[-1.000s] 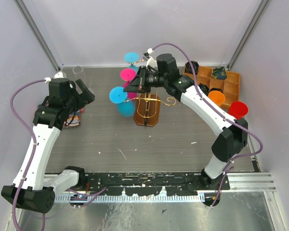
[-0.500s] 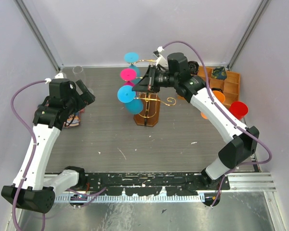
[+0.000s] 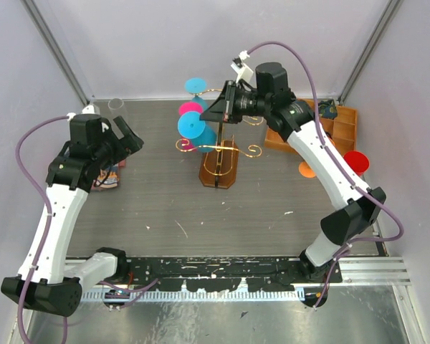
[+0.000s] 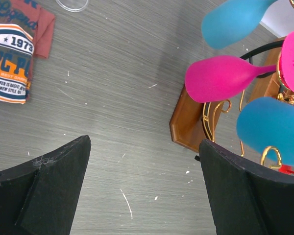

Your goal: Take the wine glass off the wine glass rack

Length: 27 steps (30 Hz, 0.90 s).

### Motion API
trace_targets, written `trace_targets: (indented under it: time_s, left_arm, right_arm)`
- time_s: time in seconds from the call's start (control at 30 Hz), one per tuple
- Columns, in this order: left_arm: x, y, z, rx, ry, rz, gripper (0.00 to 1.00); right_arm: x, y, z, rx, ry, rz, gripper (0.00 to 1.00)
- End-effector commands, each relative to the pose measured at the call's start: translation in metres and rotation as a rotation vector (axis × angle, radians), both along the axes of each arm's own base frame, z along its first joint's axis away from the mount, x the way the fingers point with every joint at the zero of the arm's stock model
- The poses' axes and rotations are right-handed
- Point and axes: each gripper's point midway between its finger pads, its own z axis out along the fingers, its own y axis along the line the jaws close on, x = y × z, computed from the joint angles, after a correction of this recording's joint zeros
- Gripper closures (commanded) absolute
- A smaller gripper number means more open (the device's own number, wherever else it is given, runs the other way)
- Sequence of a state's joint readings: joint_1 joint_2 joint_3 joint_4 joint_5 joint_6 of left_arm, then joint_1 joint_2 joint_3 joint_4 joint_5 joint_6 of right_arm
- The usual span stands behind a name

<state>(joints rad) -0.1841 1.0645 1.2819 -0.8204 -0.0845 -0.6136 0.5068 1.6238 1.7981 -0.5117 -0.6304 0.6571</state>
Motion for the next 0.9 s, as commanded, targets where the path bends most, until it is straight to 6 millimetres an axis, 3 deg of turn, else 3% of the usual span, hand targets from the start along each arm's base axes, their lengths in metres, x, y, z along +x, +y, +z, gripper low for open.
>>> trace_targets:
  time_s: [0.0,0.1,0.23,0.37,0.6,0.73,0.87]
  left_arm:
    - [0.002,-0.014,0.024,-0.039,-0.066,-0.076,0.02]
    - [0.002,-0.019,0.035,-0.060,-0.094,-0.096,0.01]
    - [0.002,-0.017,0.056,-0.065,-0.148,-0.090,0.01]
    - [0.004,-0.017,0.084,-0.052,-0.217,-0.121,0.01]
    - [0.011,-0.011,0.131,0.025,-0.295,-0.206,0.01]
    - [0.008,-0.017,0.151,0.019,-0.329,-0.254,0.01]
    - [0.007,-0.034,0.154,-0.055,-0.310,-0.344,0.01]
  right_arm:
    - [-0.017,-0.006,0.062,0.070,-0.157,0.031,0.99]
    - [-0.031,-0.008,0.082,0.089,-0.218,0.066,0.99]
    - [-0.055,-0.010,0.104,0.026,-0.422,0.084,0.99]
    - [-0.090,0.013,0.112,-0.062,-0.692,0.145,0.99]
    - [-0.137,0.055,0.088,-0.285,-1.062,0.268,0.99]
    - [-0.151,0.061,0.072,-0.400,-1.217,0.328,0.99]
    - [-0.155,0.063,0.062,-0.472,-1.295,0.357,0.99]
